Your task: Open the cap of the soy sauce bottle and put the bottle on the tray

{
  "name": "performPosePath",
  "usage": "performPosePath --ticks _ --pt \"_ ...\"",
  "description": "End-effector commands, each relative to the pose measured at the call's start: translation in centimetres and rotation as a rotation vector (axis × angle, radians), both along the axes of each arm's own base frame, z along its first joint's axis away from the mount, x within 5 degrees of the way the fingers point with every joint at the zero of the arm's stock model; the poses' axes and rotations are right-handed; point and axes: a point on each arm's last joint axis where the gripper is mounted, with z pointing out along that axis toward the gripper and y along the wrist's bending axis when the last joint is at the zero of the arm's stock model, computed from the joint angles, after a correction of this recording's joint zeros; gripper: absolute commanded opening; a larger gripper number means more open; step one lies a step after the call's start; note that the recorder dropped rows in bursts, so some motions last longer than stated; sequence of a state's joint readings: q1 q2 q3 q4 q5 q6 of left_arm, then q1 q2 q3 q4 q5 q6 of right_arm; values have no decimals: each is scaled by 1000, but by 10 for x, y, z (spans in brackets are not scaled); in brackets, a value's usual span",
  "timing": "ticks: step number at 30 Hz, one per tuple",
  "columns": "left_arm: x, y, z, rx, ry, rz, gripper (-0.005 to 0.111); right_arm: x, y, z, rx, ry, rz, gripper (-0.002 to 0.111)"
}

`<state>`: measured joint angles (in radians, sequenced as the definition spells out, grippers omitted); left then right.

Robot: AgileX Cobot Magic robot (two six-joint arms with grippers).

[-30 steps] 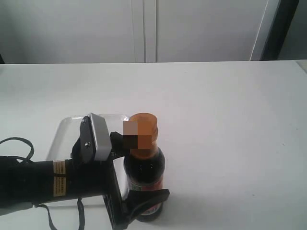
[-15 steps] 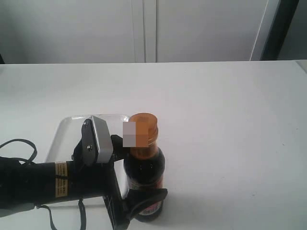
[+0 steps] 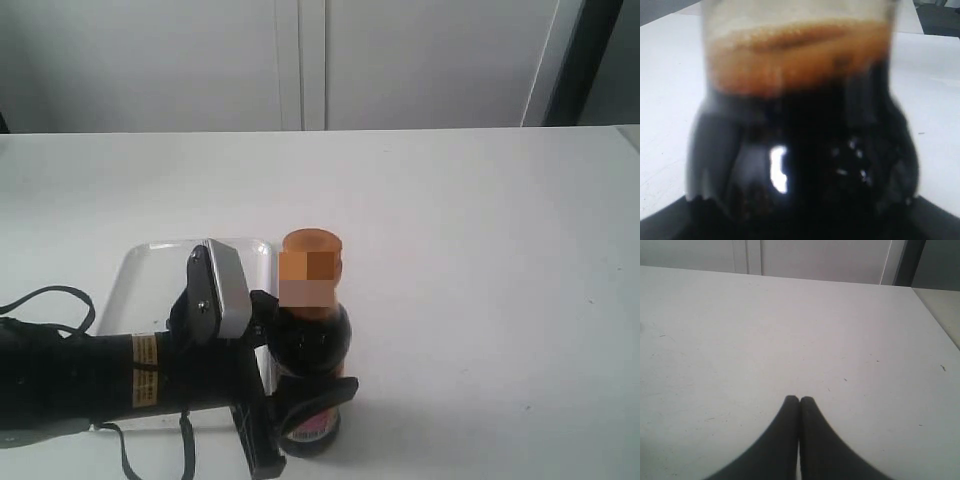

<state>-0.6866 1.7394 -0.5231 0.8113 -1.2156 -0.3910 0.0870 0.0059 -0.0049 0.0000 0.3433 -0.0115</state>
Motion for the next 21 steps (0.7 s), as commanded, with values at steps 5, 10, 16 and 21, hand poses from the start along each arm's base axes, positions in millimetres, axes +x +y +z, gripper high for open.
performPosePath --ticks 5,10,16,21 --pt "-5 -2 0 13 -26 -60 0 0 0 -1 5 -7 -7 0" --pt "-5 -2 0 14 -28 -60 0 0 0 -1 5 -7 -7 0" --pt "-5 -2 0 14 -30 -61 0 0 0 -1 5 -7 -7 0" --pt "-5 -2 0 12 -20 -58 0 0 0 -1 5 -7 -7 0"
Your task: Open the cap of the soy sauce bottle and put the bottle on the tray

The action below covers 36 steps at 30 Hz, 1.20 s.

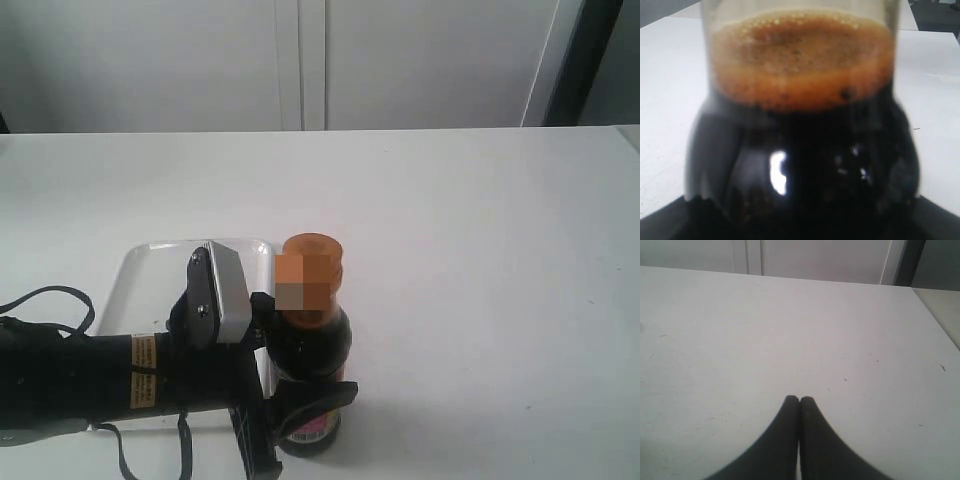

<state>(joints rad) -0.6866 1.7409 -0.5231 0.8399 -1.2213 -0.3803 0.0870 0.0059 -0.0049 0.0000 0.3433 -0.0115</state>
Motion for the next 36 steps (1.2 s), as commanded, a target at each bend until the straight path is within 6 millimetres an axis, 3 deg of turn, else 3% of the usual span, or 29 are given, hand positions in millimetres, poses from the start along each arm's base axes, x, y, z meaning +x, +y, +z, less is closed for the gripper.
performPosePath --ticks 1,12,16,19,22,30,36 --pt "-3 -1 0 6 -7 -29 0 0 0 -1 5 -7 -7 0" --pt "-3 -1 0 7 -13 -30 0 1 0 3 15 -46 -9 0" --pt "-3 -1 0 9 -13 -34 0 2 0 12 24 -153 -8 0" --pt "-4 -1 0 12 -25 -40 0 3 0 28 59 -328 -9 0" --pt "-4 -1 0 12 -25 -40 0 1 -1 39 228 -429 -18 0" --pt "-4 -1 0 12 -25 -40 0 0 -1 45 268 -495 -15 0" --pt "-4 -1 0 12 -25 -40 0 -14 -3 94 286 -690 4 0"
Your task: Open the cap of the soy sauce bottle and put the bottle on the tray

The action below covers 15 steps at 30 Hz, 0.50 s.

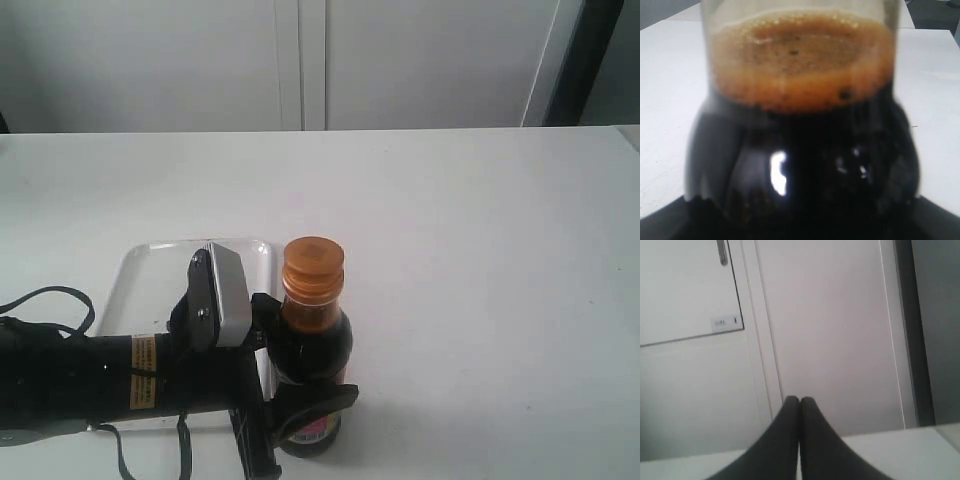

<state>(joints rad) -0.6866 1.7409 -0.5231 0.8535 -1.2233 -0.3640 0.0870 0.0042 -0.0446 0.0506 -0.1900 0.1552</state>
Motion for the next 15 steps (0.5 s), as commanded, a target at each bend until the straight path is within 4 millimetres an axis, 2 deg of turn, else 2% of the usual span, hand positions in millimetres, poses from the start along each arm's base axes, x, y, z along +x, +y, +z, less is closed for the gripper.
performPosePath --ticks 1,4,10,15 --pt "-3 -1 0 6 -6 -23 0 -10 -1 39 10 -140 -8 0" --pt "-3 -1 0 6 -6 -23 0 -5 0 62 -35 -114 -13 0" --pt "-3 -1 0 6 -6 -23 0 17 3 94 -112 -57 -24 0" --pt "-3 -1 0 6 -6 -23 0 42 4 112 -191 111 -40 0"
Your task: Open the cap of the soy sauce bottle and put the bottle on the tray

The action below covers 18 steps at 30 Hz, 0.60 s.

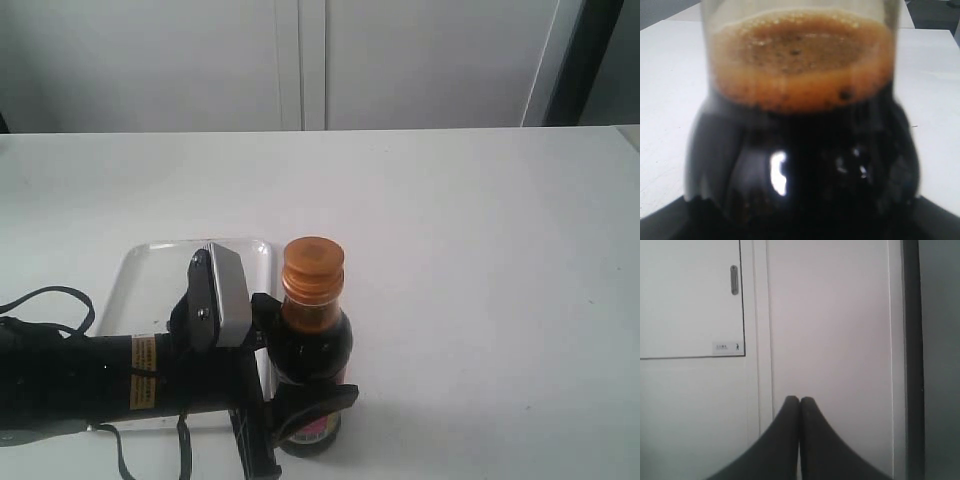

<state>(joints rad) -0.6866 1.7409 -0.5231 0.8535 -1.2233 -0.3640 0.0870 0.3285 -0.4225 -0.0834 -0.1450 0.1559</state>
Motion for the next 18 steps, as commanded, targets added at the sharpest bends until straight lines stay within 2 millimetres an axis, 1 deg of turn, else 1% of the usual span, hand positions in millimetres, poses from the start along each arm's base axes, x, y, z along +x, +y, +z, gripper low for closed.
performPosePath --ticks 1,5,7,10,12,16,18 --pt "-3 -1 0 6 -6 -23 0 23 0 12 -67 156 -32 0" --pt "-3 -1 0 6 -6 -23 0 38 0 20 -137 252 -54 0" --pt "-3 -1 0 6 -6 -23 0 47 0 20 -188 330 -65 0" --pt "-3 -1 0 6 -6 -23 0 61 0 15 -292 492 -75 0" --pt "-3 -1 0 6 -6 -23 0 70 0 11 -321 599 -67 0" --pt "-3 -1 0 6 -6 -23 0 83 6 4 -338 768 10 0" --pt "-3 -1 0 6 -6 -23 0 87 14 -1 -348 843 109 0"
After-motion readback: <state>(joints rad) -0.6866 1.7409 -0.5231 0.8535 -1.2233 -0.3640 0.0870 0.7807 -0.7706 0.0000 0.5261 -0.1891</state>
